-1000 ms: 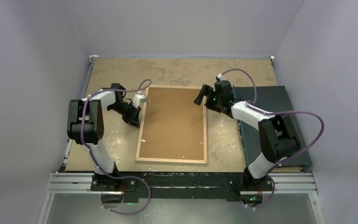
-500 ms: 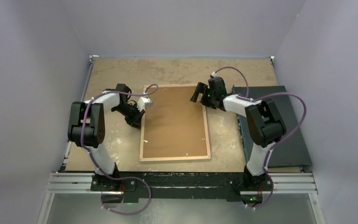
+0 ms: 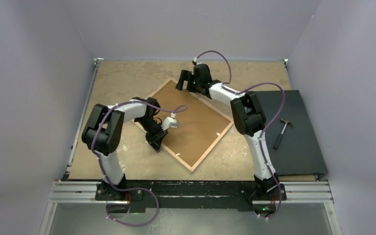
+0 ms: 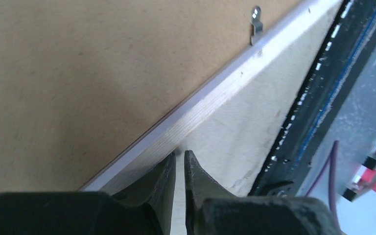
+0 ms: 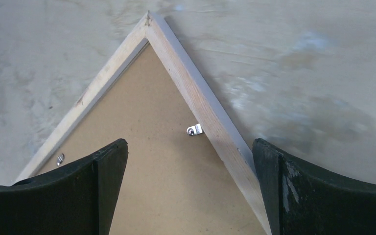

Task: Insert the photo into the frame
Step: Adjust the photo frame at the center of the board.

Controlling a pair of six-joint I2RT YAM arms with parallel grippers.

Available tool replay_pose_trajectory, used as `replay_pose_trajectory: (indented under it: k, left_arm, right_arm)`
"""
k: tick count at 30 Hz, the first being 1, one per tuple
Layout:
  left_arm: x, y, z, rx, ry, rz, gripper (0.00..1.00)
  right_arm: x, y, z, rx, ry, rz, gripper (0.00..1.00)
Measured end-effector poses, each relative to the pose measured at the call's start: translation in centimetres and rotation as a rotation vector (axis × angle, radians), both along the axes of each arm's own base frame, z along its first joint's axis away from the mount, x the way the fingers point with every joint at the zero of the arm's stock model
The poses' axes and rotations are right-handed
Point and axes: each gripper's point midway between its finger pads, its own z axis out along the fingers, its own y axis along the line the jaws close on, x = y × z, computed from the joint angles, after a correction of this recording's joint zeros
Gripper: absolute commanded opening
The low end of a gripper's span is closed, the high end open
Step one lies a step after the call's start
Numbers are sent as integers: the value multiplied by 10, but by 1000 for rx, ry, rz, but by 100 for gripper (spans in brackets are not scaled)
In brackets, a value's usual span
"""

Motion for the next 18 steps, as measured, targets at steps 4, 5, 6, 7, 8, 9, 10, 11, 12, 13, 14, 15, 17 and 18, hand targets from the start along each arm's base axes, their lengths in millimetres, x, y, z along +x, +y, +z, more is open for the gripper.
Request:
replay_pose_trajectory:
  k: [4,5,6,7,8,9,10,11,12,13,14,15,17,18]
  left_arm:
    - [-22,-5,2,-2,83,-38,22]
    - [-25,-5,3,-5,95,-48,24]
    - [-29,-5,5,-9,111,-58,26]
    - [-30,-5,7,-15,119,-70,26]
    - [-30,-5,10,-23,119,-80,27]
    - [-26,-5,14,-33,111,-88,27]
    - [-20,-5,19,-43,99,-91,28]
    - [-11,-4,26,-58,81,-85,29]
    - [1,-2,34,-74,55,-73,29]
    - [17,2,44,-93,16,-51,29]
    - [35,8,54,-110,-26,-20,29]
    - [56,17,65,-124,-76,21,29]
    - [95,43,85,-135,-173,116,28]
    - [119,64,97,-134,-234,188,28]
  right_arm:
    - [-2,30,4,30,-1,75,99]
    - [-3,34,5,29,6,87,99]
    - [-4,37,7,25,12,94,99]
    - [-5,38,10,22,17,97,99]
    - [-6,37,14,20,21,99,99]
    - [-6,34,18,19,24,96,99]
    - [-7,31,23,19,29,93,99]
    - [-8,26,29,21,30,88,99]
    - [-11,21,35,22,33,86,99]
    - [-15,14,43,20,36,77,99]
    - [-18,5,50,15,34,65,99]
    - [-23,-7,59,9,34,46,99]
    - [-33,-27,78,0,22,13,99]
    - [-40,-38,87,-5,16,-5,99]
